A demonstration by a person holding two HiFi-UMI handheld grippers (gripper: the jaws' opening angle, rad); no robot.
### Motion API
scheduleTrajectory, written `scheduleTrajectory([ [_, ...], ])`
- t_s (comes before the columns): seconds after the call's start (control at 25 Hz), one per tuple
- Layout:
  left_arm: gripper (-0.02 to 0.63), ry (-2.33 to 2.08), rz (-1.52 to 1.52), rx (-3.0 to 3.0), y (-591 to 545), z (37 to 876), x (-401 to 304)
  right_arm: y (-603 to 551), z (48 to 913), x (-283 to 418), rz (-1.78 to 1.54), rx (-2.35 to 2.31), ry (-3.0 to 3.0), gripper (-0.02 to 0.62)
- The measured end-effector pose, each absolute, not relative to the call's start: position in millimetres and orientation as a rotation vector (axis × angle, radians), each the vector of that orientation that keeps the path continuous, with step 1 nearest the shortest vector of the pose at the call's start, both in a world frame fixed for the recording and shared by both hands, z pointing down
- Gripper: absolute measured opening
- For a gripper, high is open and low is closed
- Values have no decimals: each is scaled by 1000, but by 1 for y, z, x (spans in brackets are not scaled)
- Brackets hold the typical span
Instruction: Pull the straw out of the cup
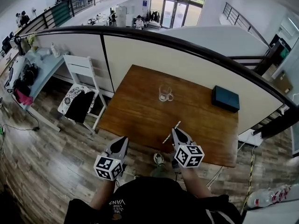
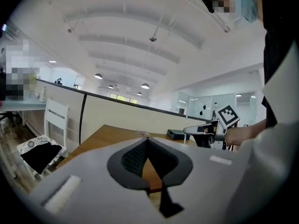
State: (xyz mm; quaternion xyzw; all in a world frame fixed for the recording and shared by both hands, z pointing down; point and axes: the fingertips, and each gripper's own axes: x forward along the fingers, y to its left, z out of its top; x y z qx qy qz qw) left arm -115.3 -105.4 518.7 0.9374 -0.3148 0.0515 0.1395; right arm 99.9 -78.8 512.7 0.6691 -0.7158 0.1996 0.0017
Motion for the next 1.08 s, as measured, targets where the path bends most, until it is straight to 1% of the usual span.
scheduleTrajectory([
  [0.28,11,-906,166,2702,-99,522,-115,-70,520,93,634,2065,-2237,23],
  [1.08,11,-901,166,2671,-107,524,-102,-86,512,101,643,2052,-2261,23],
])
